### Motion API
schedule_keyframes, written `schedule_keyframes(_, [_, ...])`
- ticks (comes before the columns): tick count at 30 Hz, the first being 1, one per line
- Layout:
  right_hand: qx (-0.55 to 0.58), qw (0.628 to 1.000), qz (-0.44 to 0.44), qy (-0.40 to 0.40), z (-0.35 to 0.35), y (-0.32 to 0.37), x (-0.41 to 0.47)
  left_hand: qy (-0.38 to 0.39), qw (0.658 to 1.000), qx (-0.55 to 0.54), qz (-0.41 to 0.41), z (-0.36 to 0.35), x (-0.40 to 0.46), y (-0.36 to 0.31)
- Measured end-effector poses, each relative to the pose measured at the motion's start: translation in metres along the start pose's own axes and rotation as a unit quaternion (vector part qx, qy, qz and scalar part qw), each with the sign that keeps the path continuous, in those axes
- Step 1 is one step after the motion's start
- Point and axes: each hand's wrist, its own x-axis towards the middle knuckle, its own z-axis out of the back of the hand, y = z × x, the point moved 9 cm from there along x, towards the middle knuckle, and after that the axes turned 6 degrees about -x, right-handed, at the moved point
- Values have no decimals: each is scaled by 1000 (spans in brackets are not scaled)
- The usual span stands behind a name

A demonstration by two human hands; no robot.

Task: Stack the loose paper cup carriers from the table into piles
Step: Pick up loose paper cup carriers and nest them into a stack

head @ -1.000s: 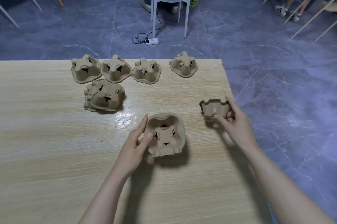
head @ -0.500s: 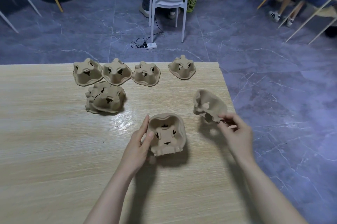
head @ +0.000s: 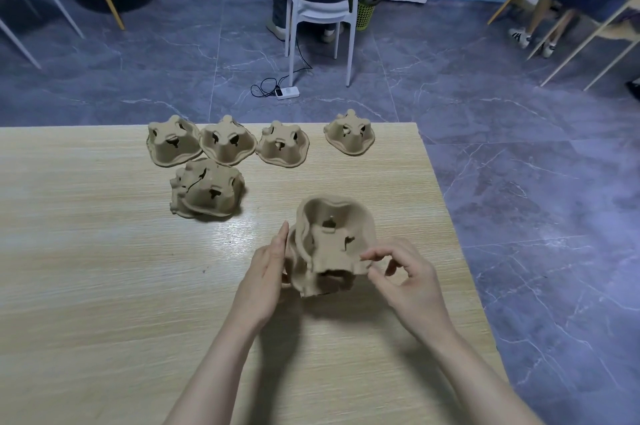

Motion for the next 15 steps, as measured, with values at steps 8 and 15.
schedule_keyframes(8, [-61, 995, 1, 83, -20, -14, -9, 3, 1000, -3, -3, -2, 0, 1])
schedule_keyframes(15, [-46, 996, -19, 78, -18, -17, -8, -7, 1000, 8, 27, -1, -9, -8])
